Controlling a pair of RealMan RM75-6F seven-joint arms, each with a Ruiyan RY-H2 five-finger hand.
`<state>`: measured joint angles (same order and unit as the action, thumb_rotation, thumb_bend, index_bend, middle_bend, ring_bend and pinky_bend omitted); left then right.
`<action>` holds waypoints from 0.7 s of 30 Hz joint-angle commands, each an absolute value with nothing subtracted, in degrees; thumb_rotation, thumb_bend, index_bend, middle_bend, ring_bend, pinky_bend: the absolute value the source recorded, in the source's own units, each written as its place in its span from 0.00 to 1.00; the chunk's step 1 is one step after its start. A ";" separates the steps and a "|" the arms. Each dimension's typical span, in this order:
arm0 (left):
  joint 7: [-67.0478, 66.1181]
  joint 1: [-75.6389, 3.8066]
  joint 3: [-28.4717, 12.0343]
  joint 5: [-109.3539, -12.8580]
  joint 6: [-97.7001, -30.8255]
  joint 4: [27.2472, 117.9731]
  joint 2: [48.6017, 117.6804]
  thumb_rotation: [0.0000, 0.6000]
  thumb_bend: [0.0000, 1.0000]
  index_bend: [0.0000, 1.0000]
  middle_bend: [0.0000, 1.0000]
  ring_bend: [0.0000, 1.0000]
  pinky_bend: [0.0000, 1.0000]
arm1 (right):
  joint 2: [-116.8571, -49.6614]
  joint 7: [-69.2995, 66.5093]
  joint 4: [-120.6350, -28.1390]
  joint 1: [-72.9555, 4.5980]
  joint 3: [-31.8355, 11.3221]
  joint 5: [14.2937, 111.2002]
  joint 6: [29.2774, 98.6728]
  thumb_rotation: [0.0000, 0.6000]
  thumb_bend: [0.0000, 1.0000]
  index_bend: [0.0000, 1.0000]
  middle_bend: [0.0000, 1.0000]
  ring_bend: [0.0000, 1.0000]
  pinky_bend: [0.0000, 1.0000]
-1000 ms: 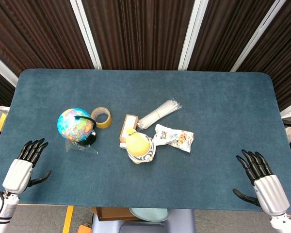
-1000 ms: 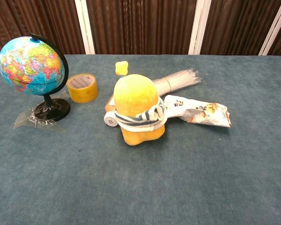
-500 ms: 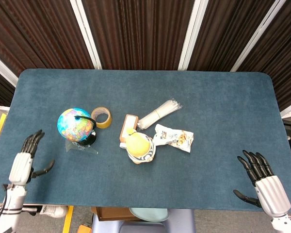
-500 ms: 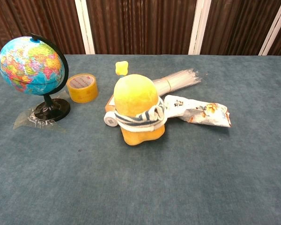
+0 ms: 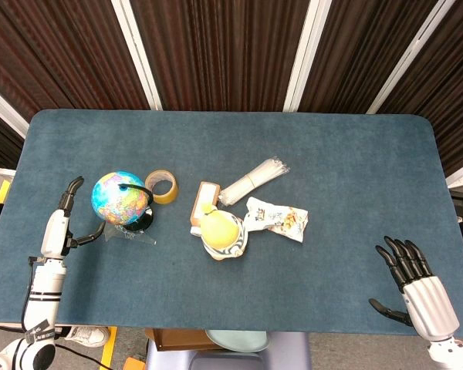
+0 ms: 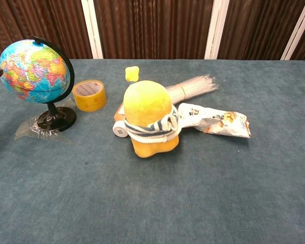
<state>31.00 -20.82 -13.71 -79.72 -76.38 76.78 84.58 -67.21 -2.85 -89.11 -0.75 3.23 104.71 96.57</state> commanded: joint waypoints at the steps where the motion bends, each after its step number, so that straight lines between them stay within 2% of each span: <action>1: 30.64 -21.66 -14.16 -79.56 -76.40 76.18 85.29 1.00 0.33 0.00 0.00 0.00 0.00 | -67.16 -2.85 -89.23 -0.70 3.19 104.48 96.51 1.00 0.12 0.00 0.00 0.00 0.00; 21: 30.77 -23.20 -15.14 -76.68 -73.62 73.23 86.52 1.00 0.33 0.00 0.00 0.00 0.00 | -67.12 -2.78 -89.65 -0.58 3.15 104.36 96.51 1.00 0.12 0.00 0.00 0.00 0.00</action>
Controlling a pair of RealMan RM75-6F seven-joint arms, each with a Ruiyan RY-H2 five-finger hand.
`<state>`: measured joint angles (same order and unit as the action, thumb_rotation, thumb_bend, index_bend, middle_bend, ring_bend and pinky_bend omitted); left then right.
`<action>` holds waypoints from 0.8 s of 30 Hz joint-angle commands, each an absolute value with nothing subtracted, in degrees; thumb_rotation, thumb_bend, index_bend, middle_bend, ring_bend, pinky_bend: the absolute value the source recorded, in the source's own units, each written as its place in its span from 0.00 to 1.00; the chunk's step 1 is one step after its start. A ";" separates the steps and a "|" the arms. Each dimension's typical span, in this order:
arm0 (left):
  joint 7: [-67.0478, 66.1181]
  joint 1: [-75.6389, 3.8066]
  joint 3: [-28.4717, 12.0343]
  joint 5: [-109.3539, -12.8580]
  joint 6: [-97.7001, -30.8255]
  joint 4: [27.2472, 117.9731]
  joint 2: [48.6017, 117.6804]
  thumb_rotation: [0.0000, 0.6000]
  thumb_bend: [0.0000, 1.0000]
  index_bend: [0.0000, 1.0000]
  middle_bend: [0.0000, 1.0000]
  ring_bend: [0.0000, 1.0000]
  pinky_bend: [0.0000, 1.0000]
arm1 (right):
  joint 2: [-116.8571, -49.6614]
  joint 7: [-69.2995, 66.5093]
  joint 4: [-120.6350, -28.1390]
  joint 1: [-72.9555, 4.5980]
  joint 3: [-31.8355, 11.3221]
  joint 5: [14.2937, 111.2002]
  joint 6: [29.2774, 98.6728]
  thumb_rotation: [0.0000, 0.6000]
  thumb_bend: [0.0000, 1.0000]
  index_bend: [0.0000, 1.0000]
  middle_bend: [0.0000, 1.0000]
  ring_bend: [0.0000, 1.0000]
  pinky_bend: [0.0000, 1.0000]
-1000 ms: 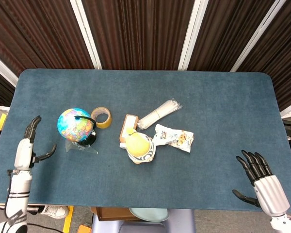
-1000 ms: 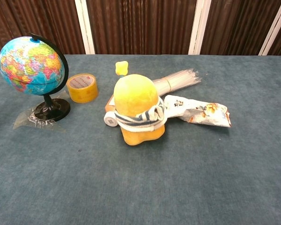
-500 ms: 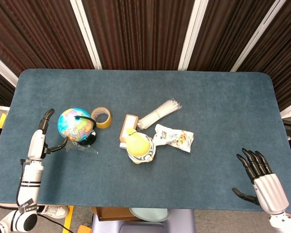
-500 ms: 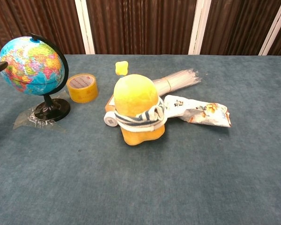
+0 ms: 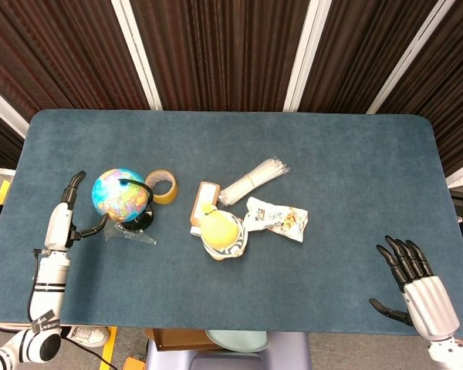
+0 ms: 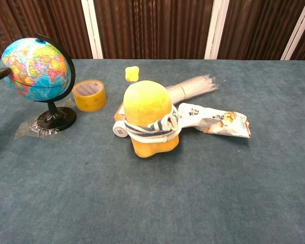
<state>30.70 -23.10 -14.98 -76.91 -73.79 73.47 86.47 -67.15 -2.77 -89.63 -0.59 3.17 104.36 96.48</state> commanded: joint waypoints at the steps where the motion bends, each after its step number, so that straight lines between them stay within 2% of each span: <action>1: 30.87 -23.28 -15.26 -76.56 -73.57 73.00 86.57 1.00 0.33 0.00 0.00 0.00 0.00 | -67.10 -2.79 -89.66 -0.55 3.12 104.34 96.60 1.00 0.12 0.00 0.00 0.00 0.00; 12: 29.18 -23.86 -16.48 -74.81 -73.86 69.05 88.34 1.00 0.33 0.00 0.00 0.00 0.00 | -66.85 -2.98 -89.88 -0.38 3.05 104.38 96.98 1.00 0.12 0.00 0.00 0.00 0.00; 24: 30.77 -25.87 -18.70 -71.00 -68.94 64.90 89.10 1.00 0.33 0.00 0.00 0.00 0.00 | -66.73 -2.95 -89.98 -0.14 2.89 104.39 97.49 1.00 0.12 0.00 0.00 0.00 0.00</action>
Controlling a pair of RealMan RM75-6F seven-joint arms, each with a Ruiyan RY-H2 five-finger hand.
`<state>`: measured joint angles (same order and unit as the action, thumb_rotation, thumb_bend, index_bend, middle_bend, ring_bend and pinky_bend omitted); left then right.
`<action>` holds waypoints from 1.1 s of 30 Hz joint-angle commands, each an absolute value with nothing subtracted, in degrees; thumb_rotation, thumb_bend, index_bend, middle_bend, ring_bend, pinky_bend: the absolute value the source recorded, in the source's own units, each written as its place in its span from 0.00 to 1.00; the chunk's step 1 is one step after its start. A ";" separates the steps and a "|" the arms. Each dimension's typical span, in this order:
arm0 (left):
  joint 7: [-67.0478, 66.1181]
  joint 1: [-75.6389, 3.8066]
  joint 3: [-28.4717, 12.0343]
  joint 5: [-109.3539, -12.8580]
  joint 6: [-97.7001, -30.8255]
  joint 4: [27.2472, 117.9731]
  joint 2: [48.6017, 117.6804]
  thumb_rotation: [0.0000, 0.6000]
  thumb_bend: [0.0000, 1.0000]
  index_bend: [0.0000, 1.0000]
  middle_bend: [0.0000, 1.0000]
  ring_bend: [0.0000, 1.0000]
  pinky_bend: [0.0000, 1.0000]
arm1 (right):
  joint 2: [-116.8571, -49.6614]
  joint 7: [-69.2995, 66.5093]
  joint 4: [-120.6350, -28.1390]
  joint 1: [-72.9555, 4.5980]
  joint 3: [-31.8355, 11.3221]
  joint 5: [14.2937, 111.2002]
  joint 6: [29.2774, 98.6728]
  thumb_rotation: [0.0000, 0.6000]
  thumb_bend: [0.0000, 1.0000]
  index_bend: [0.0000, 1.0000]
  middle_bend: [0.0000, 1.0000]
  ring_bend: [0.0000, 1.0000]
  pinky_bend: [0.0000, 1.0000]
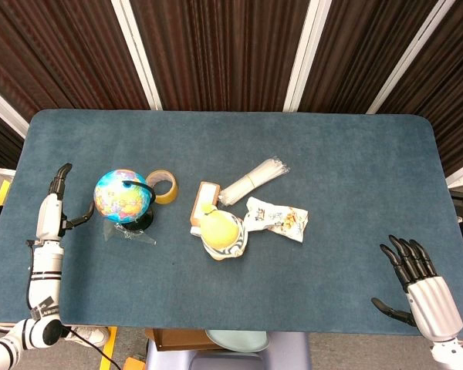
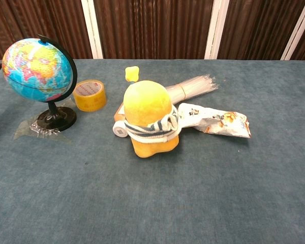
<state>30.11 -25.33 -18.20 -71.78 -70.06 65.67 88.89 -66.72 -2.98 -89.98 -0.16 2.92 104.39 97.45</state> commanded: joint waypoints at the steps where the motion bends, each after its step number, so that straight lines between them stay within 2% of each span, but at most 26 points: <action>1: 31.36 -26.11 -18.88 -70.59 -68.10 64.60 89.18 1.00 0.33 0.00 0.00 0.00 0.00 | -66.75 -2.90 -89.98 -0.11 2.88 104.39 97.52 1.00 0.12 0.00 0.00 0.00 0.00; 23: 33.52 -32.13 -21.36 -67.19 -59.80 52.86 94.08 1.00 0.33 0.00 0.00 0.00 0.00 | -67.32 -1.18 -90.07 0.27 2.63 103.65 97.06 1.00 0.12 0.00 0.00 0.00 0.00; 31: 36.01 -32.24 -21.79 -66.29 -58.16 48.91 94.56 0.97 0.35 0.00 0.00 0.00 0.00 | -67.45 -0.75 -90.05 0.25 2.73 103.56 96.59 1.00 0.12 0.00 0.00 0.00 0.00; 33: 37.65 -32.01 -21.84 -66.13 -57.29 48.74 94.18 0.99 0.35 0.00 0.00 0.00 0.00 | -67.46 -0.56 -90.12 0.18 2.86 103.60 96.25 1.00 0.12 0.00 0.00 0.00 0.00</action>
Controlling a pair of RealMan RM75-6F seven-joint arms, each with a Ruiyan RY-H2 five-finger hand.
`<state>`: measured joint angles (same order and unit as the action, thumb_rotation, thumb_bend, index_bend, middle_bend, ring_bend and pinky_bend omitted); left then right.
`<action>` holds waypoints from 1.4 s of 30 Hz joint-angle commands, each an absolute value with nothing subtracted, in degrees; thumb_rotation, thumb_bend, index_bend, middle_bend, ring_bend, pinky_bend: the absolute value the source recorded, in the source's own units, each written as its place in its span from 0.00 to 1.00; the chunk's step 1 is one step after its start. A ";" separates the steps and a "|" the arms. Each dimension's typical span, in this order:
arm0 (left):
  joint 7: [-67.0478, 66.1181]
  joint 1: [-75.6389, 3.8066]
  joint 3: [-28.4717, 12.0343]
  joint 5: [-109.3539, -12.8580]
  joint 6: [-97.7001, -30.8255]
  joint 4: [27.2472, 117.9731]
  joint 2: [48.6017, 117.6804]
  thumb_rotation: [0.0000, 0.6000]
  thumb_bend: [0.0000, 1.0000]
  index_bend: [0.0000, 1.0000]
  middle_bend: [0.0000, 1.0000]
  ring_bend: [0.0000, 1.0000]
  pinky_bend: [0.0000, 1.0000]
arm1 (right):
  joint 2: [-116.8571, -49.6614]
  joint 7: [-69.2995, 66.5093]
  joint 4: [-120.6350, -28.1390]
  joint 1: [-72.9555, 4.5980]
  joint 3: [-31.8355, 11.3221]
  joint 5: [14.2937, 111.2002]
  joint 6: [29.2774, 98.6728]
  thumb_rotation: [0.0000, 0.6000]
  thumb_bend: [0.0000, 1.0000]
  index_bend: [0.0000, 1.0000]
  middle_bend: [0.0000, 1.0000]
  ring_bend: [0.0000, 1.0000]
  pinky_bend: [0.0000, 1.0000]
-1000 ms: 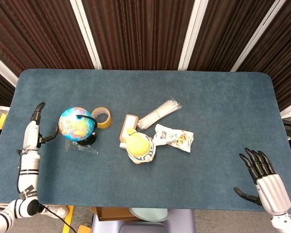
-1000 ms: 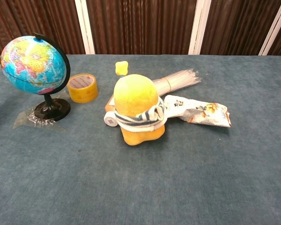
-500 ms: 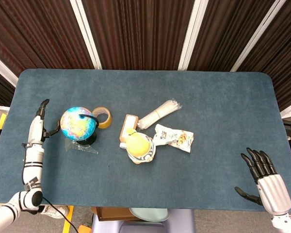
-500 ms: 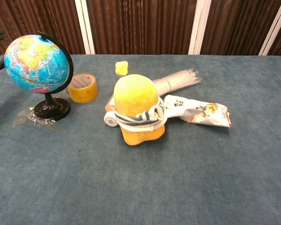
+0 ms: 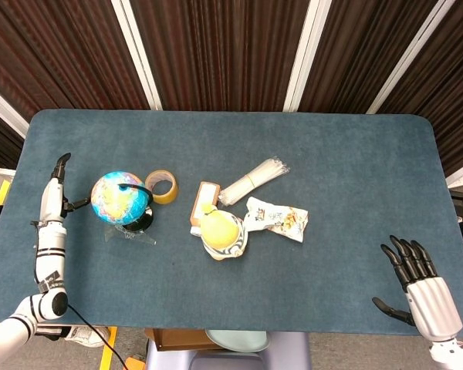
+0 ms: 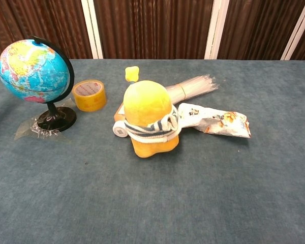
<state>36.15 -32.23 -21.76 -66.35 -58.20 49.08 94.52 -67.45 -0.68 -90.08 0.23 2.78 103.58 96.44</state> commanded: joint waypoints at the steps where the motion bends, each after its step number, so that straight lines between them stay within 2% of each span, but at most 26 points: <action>1: 38.55 -31.82 -21.85 -66.14 -57.04 48.75 93.94 1.00 0.35 0.00 0.00 0.00 0.00 | -67.44 -0.47 -90.18 0.15 2.94 103.63 96.06 1.00 0.12 0.00 0.00 0.00 0.00; 11: 42.12 -29.18 -21.68 -66.30 -58.88 47.25 92.69 1.00 0.39 0.00 0.00 0.00 0.00 | -67.06 -0.35 -90.52 -0.15 3.51 103.93 94.93 1.00 0.12 0.00 0.00 0.00 0.00; 18: 50.44 -22.93 -18.47 -72.50 -65.22 59.66 85.36 1.00 0.39 0.00 0.00 0.00 0.00 | -66.90 -0.55 -90.71 -0.17 3.55 103.80 94.80 1.00 0.12 0.00 0.00 0.00 0.00; 22: 49.04 -19.91 -16.24 -76.81 -71.74 66.30 82.11 1.00 0.37 0.00 0.00 0.00 0.00 | -66.99 -0.43 -90.77 -0.42 3.67 104.07 94.36 1.00 0.12 0.00 0.00 0.00 0.00; 26: 48.01 -18.17 -14.73 -79.39 -75.41 71.47 80.37 1.00 0.36 0.00 0.00 0.00 0.00 | -66.86 -0.70 -91.02 -0.63 3.74 103.94 93.89 1.00 0.12 0.00 0.00 0.00 0.00; 33: 47.04 -18.87 -12.74 -83.03 -76.08 76.73 79.21 1.00 0.34 0.00 0.00 0.00 0.00 | -66.66 -1.02 -91.13 -0.67 3.78 104.02 94.00 1.00 0.12 0.00 0.00 0.00 0.00; 38: 40.08 -19.91 -11.77 -84.19 -76.81 76.50 81.58 0.84 0.31 0.00 0.00 0.00 0.00 | -66.20 -1.58 -91.20 -0.93 4.22 104.34 93.40 1.00 0.12 0.00 0.00 0.00 0.00; 42: 37.51 -21.75 -12.47 -83.02 -75.03 75.85 83.41 0.83 0.31 0.00 0.00 0.00 0.00 | -66.12 -1.61 -91.23 -0.97 4.22 104.24 93.32 1.00 0.12 0.00 0.00 0.00 0.00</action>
